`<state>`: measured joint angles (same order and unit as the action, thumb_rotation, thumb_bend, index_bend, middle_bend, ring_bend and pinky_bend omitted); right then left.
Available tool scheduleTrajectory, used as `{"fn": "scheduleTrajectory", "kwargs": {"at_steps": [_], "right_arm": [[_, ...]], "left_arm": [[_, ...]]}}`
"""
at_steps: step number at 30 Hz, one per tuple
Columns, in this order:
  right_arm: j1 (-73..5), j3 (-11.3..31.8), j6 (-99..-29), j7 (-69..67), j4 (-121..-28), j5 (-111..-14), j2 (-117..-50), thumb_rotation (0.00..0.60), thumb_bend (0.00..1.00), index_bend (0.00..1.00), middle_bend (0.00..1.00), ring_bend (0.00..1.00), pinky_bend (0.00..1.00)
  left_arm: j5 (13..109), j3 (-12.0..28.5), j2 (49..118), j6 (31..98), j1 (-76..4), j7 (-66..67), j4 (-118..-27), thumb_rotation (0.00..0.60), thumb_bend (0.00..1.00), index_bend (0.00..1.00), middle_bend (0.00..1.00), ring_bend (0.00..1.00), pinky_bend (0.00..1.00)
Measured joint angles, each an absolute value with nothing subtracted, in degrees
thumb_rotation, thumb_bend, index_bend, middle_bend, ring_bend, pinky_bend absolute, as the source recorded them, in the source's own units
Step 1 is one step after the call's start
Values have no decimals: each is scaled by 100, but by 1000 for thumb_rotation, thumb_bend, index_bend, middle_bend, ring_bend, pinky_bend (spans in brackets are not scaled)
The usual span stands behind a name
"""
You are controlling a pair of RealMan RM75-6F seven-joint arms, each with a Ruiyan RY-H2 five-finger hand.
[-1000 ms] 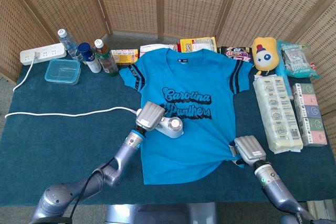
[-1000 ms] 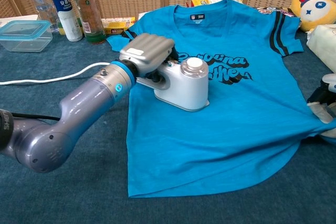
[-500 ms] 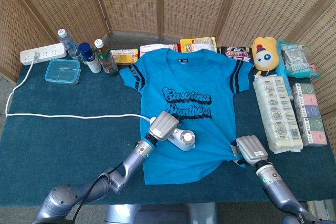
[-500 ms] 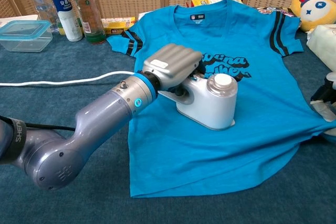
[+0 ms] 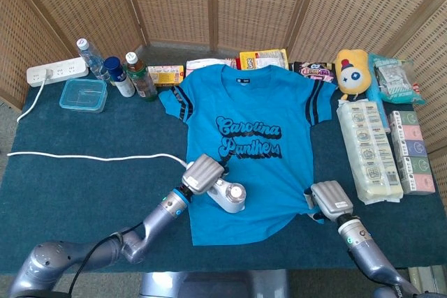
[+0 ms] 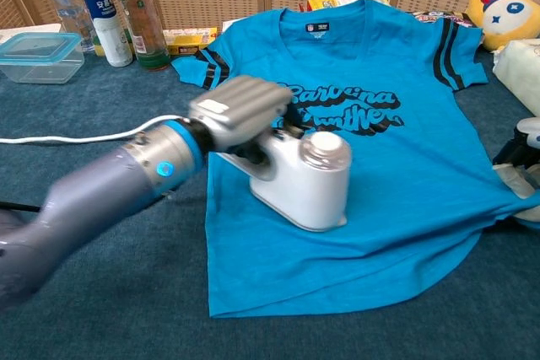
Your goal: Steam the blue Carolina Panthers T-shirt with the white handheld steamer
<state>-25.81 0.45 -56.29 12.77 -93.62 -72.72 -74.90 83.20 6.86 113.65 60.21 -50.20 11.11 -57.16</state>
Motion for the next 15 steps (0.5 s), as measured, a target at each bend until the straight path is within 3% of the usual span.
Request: {"fn": "scheduleTrajectory", "kwargs": {"at_steps": [15], "right_arm": [[-2596, 41, -5647, 1598, -9431, -7137, -7584, 600, 372, 744, 681, 751, 860]], "left_arm": [[7828, 977, 10088, 6473, -4244, 611, -5983, 600, 515, 736, 848, 771, 797]]}}
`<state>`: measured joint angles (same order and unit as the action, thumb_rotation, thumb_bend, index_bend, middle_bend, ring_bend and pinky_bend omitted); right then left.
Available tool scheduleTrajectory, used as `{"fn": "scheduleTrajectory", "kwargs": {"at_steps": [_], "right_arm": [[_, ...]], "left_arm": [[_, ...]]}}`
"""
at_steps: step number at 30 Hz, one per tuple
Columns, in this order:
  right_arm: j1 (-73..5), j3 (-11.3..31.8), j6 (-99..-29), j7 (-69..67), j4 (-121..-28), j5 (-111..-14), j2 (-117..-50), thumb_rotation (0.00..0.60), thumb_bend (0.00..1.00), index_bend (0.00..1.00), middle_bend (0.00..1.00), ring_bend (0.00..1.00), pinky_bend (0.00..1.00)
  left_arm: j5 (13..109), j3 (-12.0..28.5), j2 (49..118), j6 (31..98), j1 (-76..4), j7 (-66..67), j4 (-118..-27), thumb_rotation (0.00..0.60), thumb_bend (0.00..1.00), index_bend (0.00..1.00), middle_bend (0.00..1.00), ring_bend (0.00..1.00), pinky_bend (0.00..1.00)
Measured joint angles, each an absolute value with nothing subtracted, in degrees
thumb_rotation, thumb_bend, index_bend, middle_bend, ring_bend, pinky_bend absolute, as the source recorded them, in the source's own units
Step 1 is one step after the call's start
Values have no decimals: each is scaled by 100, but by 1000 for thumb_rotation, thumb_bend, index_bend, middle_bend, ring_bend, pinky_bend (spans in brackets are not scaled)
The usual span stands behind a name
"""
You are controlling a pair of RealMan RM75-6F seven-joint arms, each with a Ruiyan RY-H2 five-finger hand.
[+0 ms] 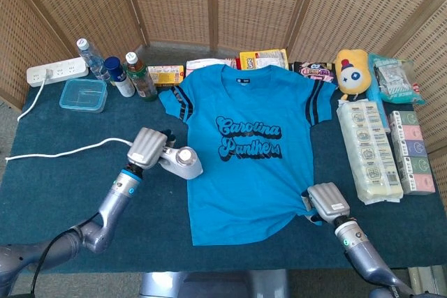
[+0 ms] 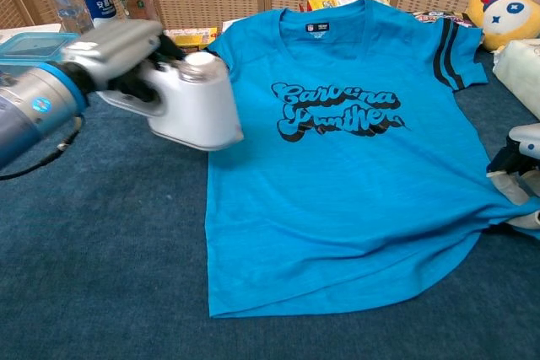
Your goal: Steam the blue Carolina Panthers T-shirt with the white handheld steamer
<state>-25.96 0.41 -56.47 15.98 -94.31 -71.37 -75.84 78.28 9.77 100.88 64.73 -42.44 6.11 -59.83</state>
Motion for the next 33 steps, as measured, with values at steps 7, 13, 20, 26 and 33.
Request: {"fn": "scheduleTrajectory", "kwargs": {"at_steps": [7, 13, 20, 26, 33], "right_arm": [[-2605, 62, -5665, 1687, -9390, -7057, -7639, 600, 371, 744, 678, 751, 857], [-2620, 79, -5651, 1757, -9386, -6968, -7643, 600, 369, 744, 678, 750, 856], [-2656, 103, -5609, 1815, -9382, -6872, -7650, 600, 369, 744, 678, 750, 854], [-2663, 116, -5605, 1852, -9378, -6784, -7643, 600, 369, 744, 678, 749, 854], [-2691, 128, -5583, 1869, -9362, -6745, -7654, 600, 369, 743, 678, 748, 854]], "left_arm": [[7623, 1114, 10067, 6445, -4142, 334, -5400, 600, 514, 736, 848, 770, 797], [7501, 1210, 10303, 6272, -4202, 197, -4663, 600, 513, 736, 848, 770, 797], [7379, 1315, 10764, 5996, -4372, 79, -3887, 600, 512, 737, 848, 771, 797], [7306, 1423, 11200, 5779, -4614, -26, -3251, 600, 510, 737, 848, 770, 796], [7327, 1414, 11513, 5577, -4758, -201, -2841, 600, 459, 736, 789, 639, 679]]}}
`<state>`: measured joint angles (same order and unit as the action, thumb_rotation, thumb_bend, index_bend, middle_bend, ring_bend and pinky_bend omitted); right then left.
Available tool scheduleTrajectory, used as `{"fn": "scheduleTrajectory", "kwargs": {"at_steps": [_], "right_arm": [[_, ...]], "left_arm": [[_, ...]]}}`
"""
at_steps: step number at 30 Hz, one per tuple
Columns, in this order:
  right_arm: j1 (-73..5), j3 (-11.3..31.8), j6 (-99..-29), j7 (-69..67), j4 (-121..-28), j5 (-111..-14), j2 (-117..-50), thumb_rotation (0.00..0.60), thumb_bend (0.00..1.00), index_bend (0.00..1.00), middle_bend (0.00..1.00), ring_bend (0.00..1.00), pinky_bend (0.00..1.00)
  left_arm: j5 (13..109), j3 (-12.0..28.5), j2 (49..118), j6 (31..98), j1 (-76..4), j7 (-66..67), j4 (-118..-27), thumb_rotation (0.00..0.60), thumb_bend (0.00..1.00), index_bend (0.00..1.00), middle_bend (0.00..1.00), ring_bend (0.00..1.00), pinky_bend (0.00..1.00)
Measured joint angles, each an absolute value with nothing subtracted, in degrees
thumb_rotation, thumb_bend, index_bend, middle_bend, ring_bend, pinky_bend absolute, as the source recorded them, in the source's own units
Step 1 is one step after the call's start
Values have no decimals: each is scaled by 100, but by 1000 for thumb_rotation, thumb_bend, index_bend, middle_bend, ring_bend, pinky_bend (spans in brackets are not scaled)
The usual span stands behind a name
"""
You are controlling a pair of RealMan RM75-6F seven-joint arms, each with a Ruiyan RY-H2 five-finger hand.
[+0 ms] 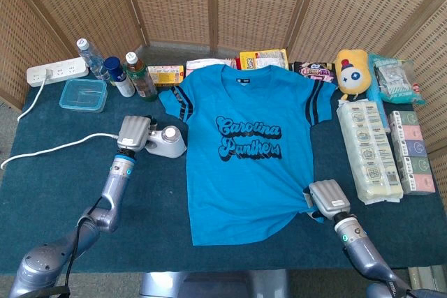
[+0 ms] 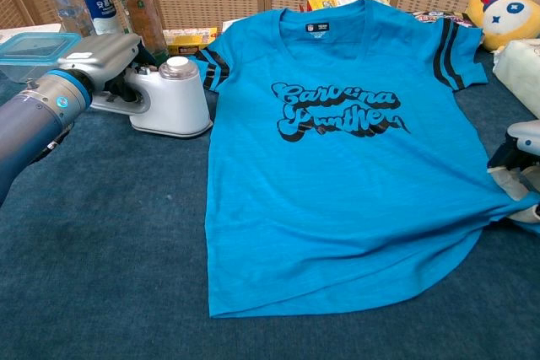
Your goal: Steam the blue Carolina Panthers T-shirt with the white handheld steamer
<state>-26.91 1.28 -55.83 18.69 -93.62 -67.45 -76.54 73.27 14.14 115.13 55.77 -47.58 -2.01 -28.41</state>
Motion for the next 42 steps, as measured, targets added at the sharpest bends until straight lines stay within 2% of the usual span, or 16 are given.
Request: {"fn": "scheduleTrajectory", "kwargs": {"at_steps": [3, 5, 11, 20, 29, 42], "right_arm": [[-2699, 129, -5580, 1869, -9360, -6748, -7660, 600, 369, 744, 677, 747, 853], [-2702, 128, -5580, 1866, -9359, -6751, -7664, 600, 368, 744, 676, 743, 850], [-2704, 127, -5616, 1869, -9357, -6787, -7678, 600, 366, 744, 674, 721, 838], [-2723, 119, -5619, 1890, -9346, -6812, -7723, 600, 366, 744, 674, 719, 837], [-2742, 128, -5600, 1884, -9328, -6785, -7734, 600, 366, 744, 675, 720, 837], [-2761, 126, -5594, 1856, -9319, -6802, -7746, 600, 366, 744, 675, 720, 837]], "left_arm": [[7364, 1370, 11531, 5551, -4745, -250, -2829, 600, 441, 691, 691, 554, 633], [7391, 1346, 11533, 5561, -4730, -274, -2830, 600, 425, 586, 612, 483, 586], [7401, 1324, 11462, 5526, -4689, -271, -2921, 600, 386, 374, 470, 346, 471], [7364, 1301, 11253, 5470, -4571, -23, -3198, 600, 316, 209, 319, 207, 324], [7310, 1366, 11122, 5620, -4477, 55, -3435, 600, 302, 12, 143, 33, 183], [7630, 1105, 10963, 6054, -4235, -22, -3778, 600, 303, 0, 96, 0, 159]]}}
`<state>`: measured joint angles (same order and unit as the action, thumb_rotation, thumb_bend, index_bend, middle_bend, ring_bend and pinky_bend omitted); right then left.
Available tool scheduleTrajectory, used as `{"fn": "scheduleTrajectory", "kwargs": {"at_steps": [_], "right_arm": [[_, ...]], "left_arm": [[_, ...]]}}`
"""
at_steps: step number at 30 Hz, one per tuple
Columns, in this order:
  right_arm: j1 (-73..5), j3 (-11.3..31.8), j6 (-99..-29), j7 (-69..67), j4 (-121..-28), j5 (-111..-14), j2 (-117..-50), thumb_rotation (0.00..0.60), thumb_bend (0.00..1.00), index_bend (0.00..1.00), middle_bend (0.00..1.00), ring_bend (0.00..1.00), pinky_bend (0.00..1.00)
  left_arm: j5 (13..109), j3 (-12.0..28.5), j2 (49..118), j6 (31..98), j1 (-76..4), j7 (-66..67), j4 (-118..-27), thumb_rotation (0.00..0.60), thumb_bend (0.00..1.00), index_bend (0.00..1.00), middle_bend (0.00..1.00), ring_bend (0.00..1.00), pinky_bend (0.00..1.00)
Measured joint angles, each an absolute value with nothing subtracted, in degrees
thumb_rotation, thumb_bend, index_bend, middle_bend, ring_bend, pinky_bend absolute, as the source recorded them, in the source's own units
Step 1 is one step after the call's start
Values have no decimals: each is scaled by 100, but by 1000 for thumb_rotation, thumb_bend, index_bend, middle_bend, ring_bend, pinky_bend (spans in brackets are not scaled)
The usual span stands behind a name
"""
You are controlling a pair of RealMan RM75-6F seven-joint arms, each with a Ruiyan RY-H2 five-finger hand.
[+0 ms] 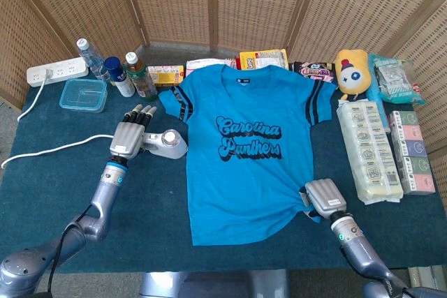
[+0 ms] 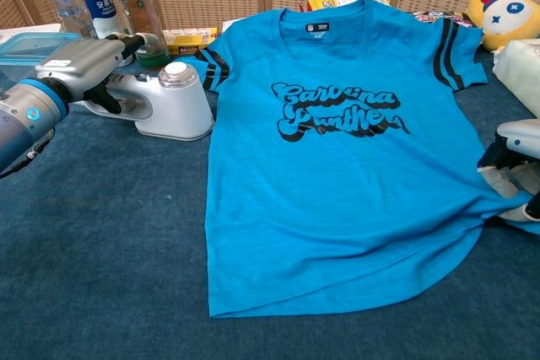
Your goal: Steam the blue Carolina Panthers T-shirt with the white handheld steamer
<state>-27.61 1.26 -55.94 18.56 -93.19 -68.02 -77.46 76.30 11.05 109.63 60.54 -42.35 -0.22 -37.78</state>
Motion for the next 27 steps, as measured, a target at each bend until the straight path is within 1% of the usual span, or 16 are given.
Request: {"fn": "scheduleTrajectory", "kwargs": {"at_steps": [7, 12, 14, 16, 20, 22, 24, 27], "right_arm": [[-2765, 124, -5595, 1837, -9307, -6813, -7757, 600, 366, 744, 675, 720, 837], [-2762, 113, -5607, 1832, -9299, -6839, -7763, 600, 366, 744, 674, 720, 828], [-2758, 108, -5616, 1837, -9298, -6843, -7764, 600, 365, 741, 672, 718, 815], [-2750, 103, -5630, 1859, -9298, -6836, -7765, 600, 360, 717, 659, 699, 785], [-2747, 95, -5632, 1918, -9335, -6794, -7750, 600, 337, 615, 592, 612, 683], [-2751, 83, -5613, 1956, -9369, -6770, -7731, 600, 316, 560, 543, 549, 601], [-2759, 71, -5586, 1995, -9405, -6735, -7708, 600, 289, 495, 478, 461, 475], [-2773, 50, -5528, 2046, -9477, -6667, -7662, 600, 267, 413, 401, 374, 376]], "left_arm": [[7837, 946, 10819, 6326, -4077, -118, -4105, 600, 304, 0, 96, 0, 156], [7974, 831, 10587, 6550, -3913, -152, -4533, 600, 303, 0, 93, 0, 151], [8017, 796, 10479, 6641, -3843, -152, -4724, 600, 303, 0, 76, 0, 143], [8077, 761, 10344, 6811, -3751, -156, -4960, 600, 303, 0, 60, 0, 139], [8180, 715, 10088, 7152, -3568, -179, -5364, 600, 303, 0, 43, 0, 133], [8210, 702, 9959, 7286, -3474, -201, -5570, 600, 302, 0, 42, 0, 128], [8227, 694, 9827, 7381, -3379, -221, -5783, 600, 302, 0, 42, 0, 125], [8237, 689, 9640, 7545, -3234, -258, -6123, 600, 303, 0, 42, 0, 123]]}}
